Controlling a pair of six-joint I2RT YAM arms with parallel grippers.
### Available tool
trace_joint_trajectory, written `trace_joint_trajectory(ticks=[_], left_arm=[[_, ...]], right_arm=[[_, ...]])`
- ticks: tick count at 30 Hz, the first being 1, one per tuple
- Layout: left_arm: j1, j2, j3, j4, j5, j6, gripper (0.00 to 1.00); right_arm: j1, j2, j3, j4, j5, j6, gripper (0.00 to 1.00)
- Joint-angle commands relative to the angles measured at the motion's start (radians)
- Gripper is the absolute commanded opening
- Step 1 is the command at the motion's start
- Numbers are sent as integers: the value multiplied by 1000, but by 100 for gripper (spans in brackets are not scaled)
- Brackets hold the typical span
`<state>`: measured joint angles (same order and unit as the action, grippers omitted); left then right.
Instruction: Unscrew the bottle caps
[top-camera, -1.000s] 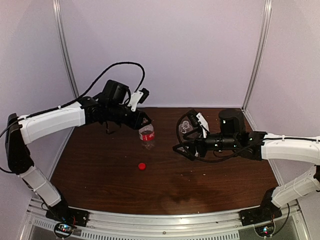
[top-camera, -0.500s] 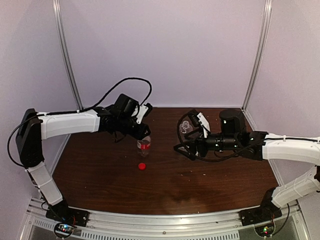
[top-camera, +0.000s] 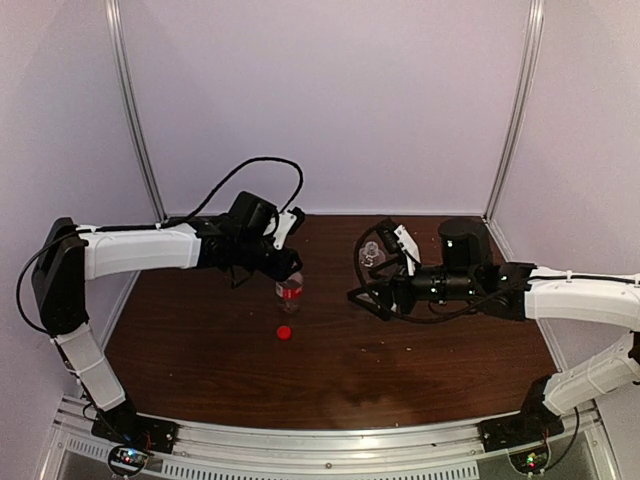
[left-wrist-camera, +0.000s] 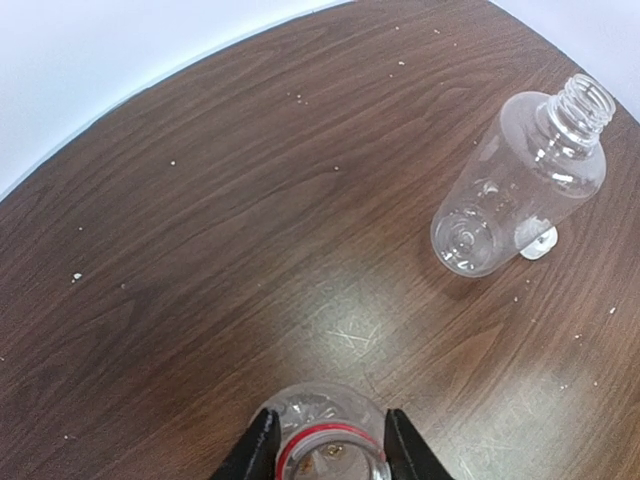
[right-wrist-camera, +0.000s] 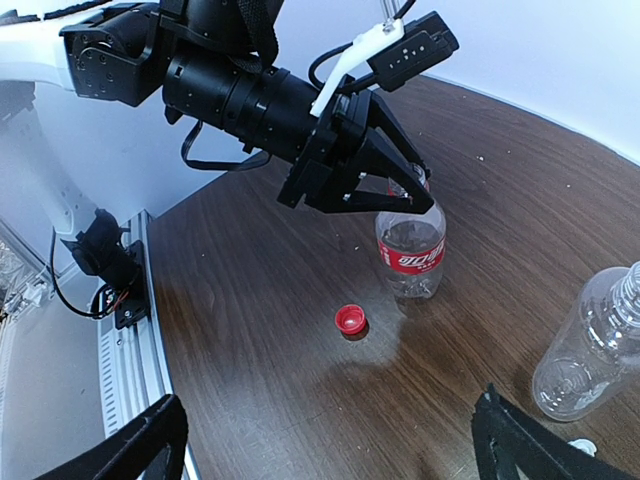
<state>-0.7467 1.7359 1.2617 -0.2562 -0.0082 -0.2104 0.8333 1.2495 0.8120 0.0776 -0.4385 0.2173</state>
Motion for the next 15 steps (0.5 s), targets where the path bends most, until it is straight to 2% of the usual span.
trace_joint_trajectory(ticks=[1,7,15], left_arm=[[6,5,-24,22,-27,-14,41],[6,-15,-29,11,-44,-19,57],[6,-70,-26,-1,-57,-30,71]], right_arm=[[-3,2,12,16,21,18,100],[-3,1,13,14,24,17,100],[-2,-2,16,4,40,22,100]])
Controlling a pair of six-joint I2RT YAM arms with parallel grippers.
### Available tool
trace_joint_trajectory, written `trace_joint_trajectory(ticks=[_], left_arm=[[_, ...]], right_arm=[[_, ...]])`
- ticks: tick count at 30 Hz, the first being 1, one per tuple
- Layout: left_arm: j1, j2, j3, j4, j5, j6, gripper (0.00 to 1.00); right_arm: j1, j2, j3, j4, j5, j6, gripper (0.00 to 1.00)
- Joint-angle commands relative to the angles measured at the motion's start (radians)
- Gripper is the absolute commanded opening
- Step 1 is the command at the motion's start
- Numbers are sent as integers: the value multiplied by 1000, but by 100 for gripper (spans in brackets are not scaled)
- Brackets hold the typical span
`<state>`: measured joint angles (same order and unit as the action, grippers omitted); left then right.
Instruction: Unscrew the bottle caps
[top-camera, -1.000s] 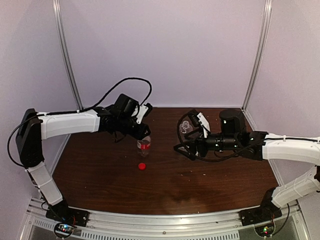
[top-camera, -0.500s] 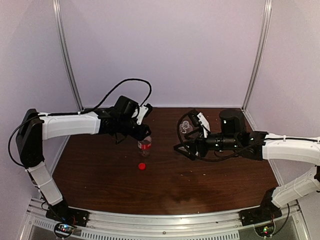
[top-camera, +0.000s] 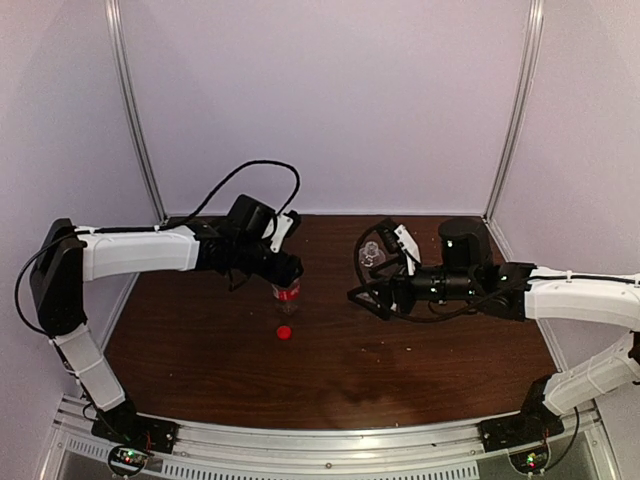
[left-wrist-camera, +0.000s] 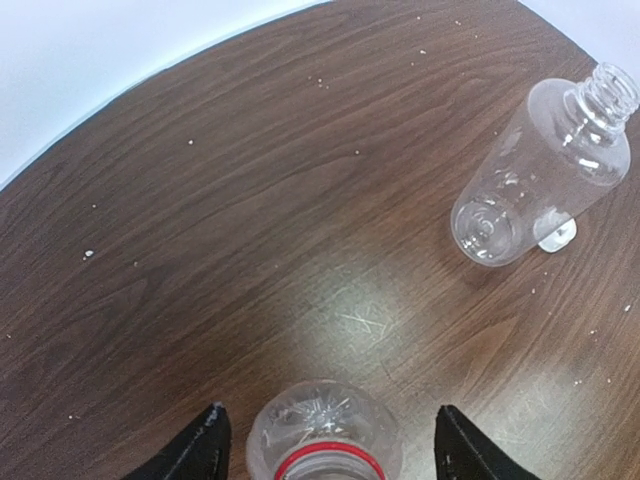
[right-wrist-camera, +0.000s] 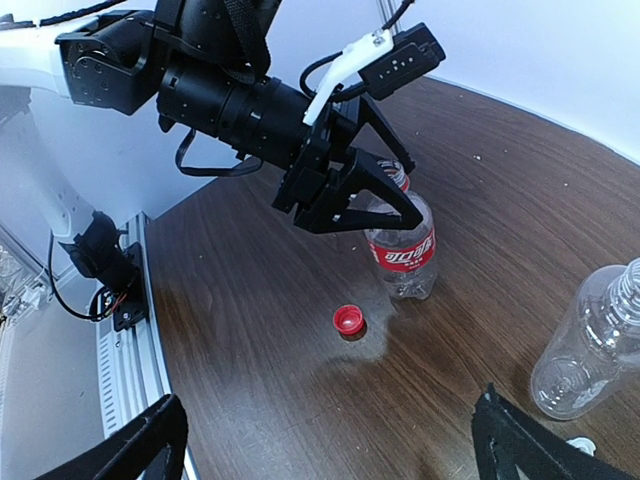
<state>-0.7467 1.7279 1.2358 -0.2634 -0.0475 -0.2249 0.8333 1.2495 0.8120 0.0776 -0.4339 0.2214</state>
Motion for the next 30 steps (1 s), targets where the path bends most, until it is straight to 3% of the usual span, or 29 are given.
trace_joint_trajectory(ticks=[1,7,14,30], left_arm=[[7,-70,1,5,-16,-16,73],[6,-136,2,-9,-24,-15,81],[6,-254,-33,-12,-106,-8,97],[31,-664,-279,35,-399,-18,98]], right_arm=[[-3,-3,18,3,40,19,100],[-3,-14,37,-42,117,27,100],[-9,-30,87,-135,271,52,100],[-112,-158,199,-361,602,12,100]])
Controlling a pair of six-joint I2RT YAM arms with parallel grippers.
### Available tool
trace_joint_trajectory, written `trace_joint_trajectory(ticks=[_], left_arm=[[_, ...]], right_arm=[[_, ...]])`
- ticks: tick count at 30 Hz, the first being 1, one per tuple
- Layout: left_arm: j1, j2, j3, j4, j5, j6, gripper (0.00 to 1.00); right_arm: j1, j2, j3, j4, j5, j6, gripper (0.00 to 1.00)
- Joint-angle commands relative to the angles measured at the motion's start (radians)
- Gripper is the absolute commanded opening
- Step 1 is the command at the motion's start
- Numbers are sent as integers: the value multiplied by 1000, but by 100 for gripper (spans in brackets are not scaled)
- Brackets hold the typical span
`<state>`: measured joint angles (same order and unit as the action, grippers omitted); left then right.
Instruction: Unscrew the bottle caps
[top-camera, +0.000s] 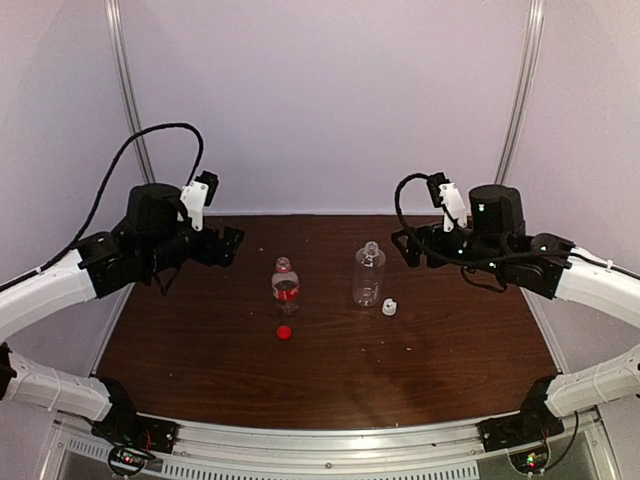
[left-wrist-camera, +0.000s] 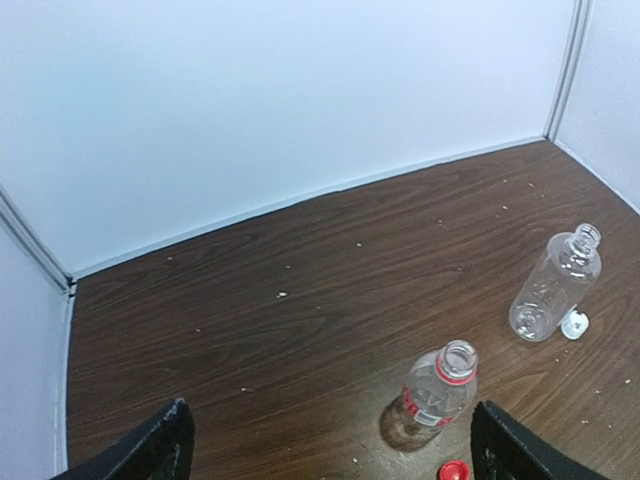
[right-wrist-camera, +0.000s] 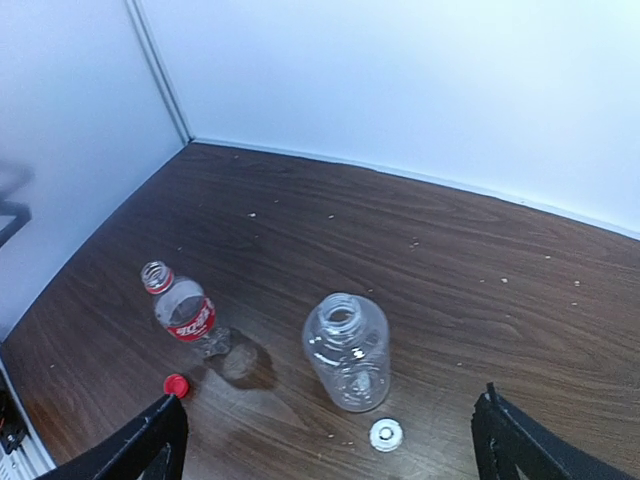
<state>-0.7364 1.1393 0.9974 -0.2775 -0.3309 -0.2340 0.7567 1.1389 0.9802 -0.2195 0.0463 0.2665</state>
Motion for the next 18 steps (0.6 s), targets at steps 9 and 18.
trace_joint_trajectory(ticks=[9,18], left_arm=[[41,-152,-69,28,-232,32,98],[120,-153,-112,93,-133,26,98]], right_arm=[[-159,-10,150,-172,130,-101,100],[-255,123,269,-200,117,-155,100]])
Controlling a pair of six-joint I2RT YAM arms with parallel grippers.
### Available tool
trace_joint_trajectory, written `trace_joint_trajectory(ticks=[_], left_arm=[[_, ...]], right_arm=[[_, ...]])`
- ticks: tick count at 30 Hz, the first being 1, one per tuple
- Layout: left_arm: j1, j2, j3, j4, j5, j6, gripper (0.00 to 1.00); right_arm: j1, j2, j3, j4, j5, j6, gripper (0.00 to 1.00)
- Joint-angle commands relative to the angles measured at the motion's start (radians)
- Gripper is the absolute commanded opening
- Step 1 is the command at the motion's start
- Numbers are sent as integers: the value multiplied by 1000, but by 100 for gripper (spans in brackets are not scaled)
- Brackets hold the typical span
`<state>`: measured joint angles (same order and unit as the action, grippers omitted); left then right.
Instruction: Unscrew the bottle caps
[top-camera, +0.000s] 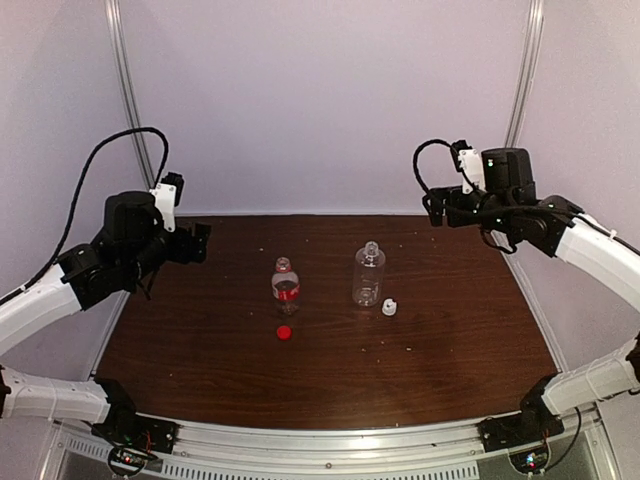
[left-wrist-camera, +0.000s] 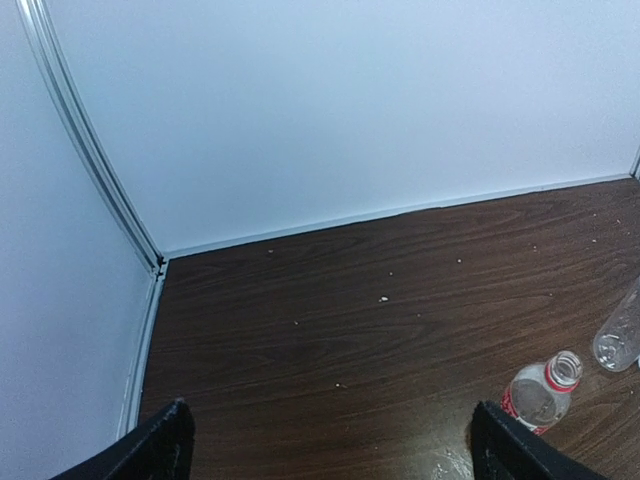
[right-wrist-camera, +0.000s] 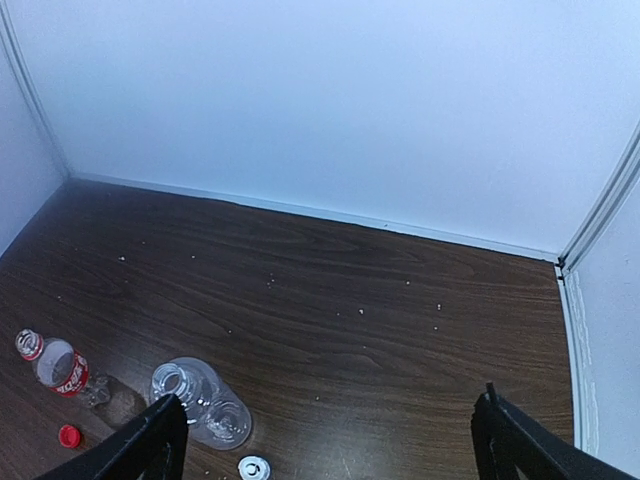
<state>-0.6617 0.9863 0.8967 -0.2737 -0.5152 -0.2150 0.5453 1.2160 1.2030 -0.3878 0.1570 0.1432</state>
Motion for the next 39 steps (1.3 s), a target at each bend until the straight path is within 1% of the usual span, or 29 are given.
trace_joint_trajectory(ticks=[1,8,11,13,15,22,29,36,39], left_arm=[[57,7,-12,94,68,5,98],[114,37,-23,139,137,11,98],[126,40,-41,163,142,15,98],[137,40,-57,175,149,7,98],[146,38,-72,185,149,3,98],[161,8,-134,241,184,5,98],[197,-70,-226,318,196,-25,98],[209,-88,-252,338,200,-39,98],[209,-95,-262,353,231,-31,98]], right_arm=[[-60,57,50,-26,-4,-29,100],[-211,80,26,24,-133,26,100],[-255,52,-17,75,-155,53,100],[-279,30,-52,106,-196,66,100],[-300,17,-70,113,-216,62,100],[-315,13,-102,111,-227,32,100],[-315,7,-142,118,-268,-5,100],[-314,-10,-174,157,-292,-9,100],[-314,-17,-182,164,-293,-15,100]])
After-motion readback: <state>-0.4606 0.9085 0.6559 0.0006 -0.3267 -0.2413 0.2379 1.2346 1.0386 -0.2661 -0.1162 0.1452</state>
